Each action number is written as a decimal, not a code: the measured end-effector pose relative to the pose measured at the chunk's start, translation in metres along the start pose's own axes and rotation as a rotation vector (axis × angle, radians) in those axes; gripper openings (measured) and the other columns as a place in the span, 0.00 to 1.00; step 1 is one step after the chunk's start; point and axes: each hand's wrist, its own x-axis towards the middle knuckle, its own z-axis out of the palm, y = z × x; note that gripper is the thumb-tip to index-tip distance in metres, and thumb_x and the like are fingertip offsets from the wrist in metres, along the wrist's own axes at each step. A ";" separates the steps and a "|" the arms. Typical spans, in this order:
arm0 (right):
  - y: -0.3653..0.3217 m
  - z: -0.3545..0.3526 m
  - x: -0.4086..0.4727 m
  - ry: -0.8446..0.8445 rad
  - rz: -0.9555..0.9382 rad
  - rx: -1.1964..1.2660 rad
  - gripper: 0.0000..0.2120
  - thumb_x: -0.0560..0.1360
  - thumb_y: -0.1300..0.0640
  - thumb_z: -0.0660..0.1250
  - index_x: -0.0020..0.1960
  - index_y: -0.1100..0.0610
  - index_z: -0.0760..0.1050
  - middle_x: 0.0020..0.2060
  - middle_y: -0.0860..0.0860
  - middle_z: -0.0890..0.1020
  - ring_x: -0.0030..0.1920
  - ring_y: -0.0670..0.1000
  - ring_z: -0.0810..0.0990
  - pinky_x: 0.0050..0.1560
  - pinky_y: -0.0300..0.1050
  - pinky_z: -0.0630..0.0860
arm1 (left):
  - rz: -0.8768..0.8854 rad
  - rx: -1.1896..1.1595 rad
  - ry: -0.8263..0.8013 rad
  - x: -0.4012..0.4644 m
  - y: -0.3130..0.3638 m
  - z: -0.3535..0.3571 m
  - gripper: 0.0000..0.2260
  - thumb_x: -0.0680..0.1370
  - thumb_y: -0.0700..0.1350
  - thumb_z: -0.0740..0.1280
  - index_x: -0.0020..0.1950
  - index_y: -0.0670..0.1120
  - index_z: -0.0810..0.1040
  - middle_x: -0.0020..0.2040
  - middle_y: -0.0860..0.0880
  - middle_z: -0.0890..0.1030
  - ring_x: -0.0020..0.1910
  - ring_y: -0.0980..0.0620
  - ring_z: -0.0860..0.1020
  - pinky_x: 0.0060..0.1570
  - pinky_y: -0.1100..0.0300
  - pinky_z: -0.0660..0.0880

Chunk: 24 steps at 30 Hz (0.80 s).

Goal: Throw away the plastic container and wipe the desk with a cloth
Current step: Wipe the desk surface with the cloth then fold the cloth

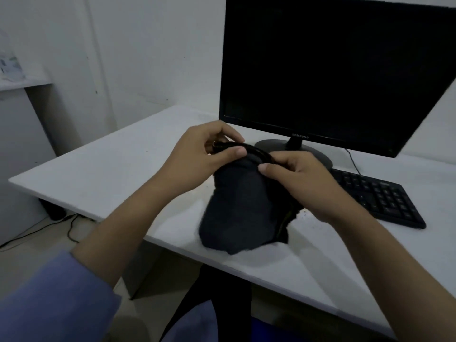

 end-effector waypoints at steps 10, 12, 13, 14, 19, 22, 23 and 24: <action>-0.001 -0.074 -0.055 0.425 0.063 -0.418 0.08 0.74 0.53 0.63 0.40 0.43 0.78 0.32 0.38 0.81 0.37 0.36 0.78 0.34 0.31 0.68 | -0.144 0.147 -0.054 -0.021 -0.043 0.034 0.05 0.74 0.48 0.68 0.50 0.54 0.80 0.45 0.58 0.80 0.44 0.60 0.78 0.44 0.68 0.72; 0.000 -0.056 -0.055 0.364 0.047 -0.625 0.07 0.74 0.53 0.63 0.48 0.47 0.79 0.37 0.44 0.82 0.36 0.42 0.77 0.34 0.32 0.70 | -0.182 0.214 -0.031 -0.031 -0.056 0.026 0.05 0.75 0.49 0.67 0.50 0.55 0.79 0.49 0.58 0.79 0.46 0.61 0.77 0.45 0.67 0.71; 0.004 -0.043 -0.053 0.287 0.052 -0.695 0.09 0.74 0.51 0.62 0.52 0.49 0.79 0.38 0.47 0.82 0.35 0.43 0.77 0.35 0.37 0.72 | -0.193 0.251 -0.016 -0.036 -0.062 0.021 0.05 0.75 0.49 0.67 0.50 0.56 0.79 0.50 0.58 0.79 0.47 0.61 0.77 0.45 0.69 0.69; 0.009 -0.029 -0.052 0.181 0.065 -0.720 0.10 0.75 0.50 0.62 0.54 0.49 0.78 0.39 0.47 0.82 0.35 0.45 0.77 0.36 0.40 0.74 | -0.203 0.290 0.000 -0.041 -0.067 0.017 0.05 0.75 0.50 0.67 0.50 0.56 0.78 0.51 0.58 0.78 0.47 0.62 0.76 0.45 0.70 0.68; 0.026 0.009 -0.051 -0.046 0.118 -0.578 0.17 0.73 0.39 0.59 0.55 0.46 0.78 0.47 0.43 0.83 0.46 0.42 0.78 0.51 0.44 0.77 | -0.263 0.458 0.036 -0.053 -0.086 -0.004 0.07 0.76 0.50 0.66 0.53 0.54 0.78 0.53 0.54 0.76 0.49 0.57 0.74 0.48 0.64 0.66; 0.033 0.002 -0.054 -0.065 0.101 -0.588 0.16 0.74 0.42 0.60 0.58 0.45 0.76 0.54 0.42 0.81 0.52 0.41 0.77 0.56 0.40 0.74 | -0.281 0.499 0.037 -0.055 -0.095 -0.010 0.09 0.76 0.50 0.65 0.54 0.51 0.78 0.55 0.52 0.76 0.50 0.56 0.72 0.51 0.61 0.67; 0.037 0.001 -0.056 -0.112 0.095 -0.626 0.18 0.74 0.42 0.61 0.62 0.44 0.73 0.59 0.41 0.78 0.56 0.41 0.75 0.59 0.40 0.71 | -0.284 0.503 0.040 -0.056 -0.096 -0.011 0.10 0.76 0.50 0.65 0.55 0.50 0.78 0.56 0.51 0.76 0.51 0.56 0.72 0.52 0.61 0.66; 0.042 0.001 -0.059 -0.174 0.093 -0.667 0.21 0.74 0.42 0.61 0.66 0.43 0.68 0.65 0.40 0.72 0.63 0.42 0.71 0.64 0.41 0.68 | -0.285 0.508 0.044 -0.057 -0.096 -0.011 0.11 0.76 0.50 0.65 0.56 0.50 0.78 0.57 0.50 0.76 0.52 0.56 0.71 0.54 0.61 0.66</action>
